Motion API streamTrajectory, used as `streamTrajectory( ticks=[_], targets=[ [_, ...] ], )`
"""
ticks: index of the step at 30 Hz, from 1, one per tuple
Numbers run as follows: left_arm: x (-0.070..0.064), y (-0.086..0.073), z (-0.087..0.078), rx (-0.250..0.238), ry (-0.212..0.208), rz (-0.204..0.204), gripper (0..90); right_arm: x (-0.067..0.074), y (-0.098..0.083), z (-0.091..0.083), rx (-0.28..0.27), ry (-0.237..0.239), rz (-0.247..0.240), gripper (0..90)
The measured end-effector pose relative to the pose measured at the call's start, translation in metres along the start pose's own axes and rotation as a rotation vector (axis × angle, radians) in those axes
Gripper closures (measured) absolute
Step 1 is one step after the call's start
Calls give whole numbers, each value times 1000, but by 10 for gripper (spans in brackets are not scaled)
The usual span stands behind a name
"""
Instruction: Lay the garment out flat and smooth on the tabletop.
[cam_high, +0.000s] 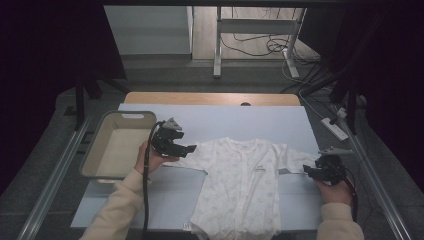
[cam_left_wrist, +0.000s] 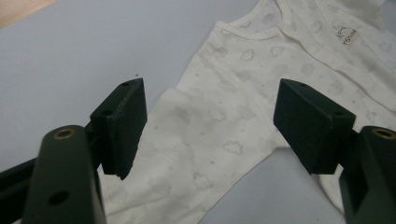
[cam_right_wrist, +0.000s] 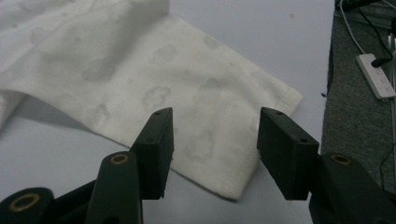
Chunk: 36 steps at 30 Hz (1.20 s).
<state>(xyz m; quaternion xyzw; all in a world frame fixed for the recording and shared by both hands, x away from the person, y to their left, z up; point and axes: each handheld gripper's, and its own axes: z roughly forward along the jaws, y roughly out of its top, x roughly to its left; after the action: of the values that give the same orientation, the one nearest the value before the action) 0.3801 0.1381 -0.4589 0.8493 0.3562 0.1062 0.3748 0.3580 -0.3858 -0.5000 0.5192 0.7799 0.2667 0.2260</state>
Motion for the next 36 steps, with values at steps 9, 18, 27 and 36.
streamTrajectory(
  ticks=[9, 18, 27, 36],
  targets=[
    [0, 0, 1, 3, 1, 2, 264, -1, -2, 3, 27, 4, -6, 475],
    [-1, 0, 2, 6, -1, 3, 264, -3, -3, 3, 32, 2, 3, 524],
    [-3, 0, 4, 12, -2, 4, 263, -6, -4, 0, 31, -20, -38, 828],
    [-1, -1, 2, 7, 4, -3, 264, -9, -5, -7, 40, -48, -47, 895]
  ],
)
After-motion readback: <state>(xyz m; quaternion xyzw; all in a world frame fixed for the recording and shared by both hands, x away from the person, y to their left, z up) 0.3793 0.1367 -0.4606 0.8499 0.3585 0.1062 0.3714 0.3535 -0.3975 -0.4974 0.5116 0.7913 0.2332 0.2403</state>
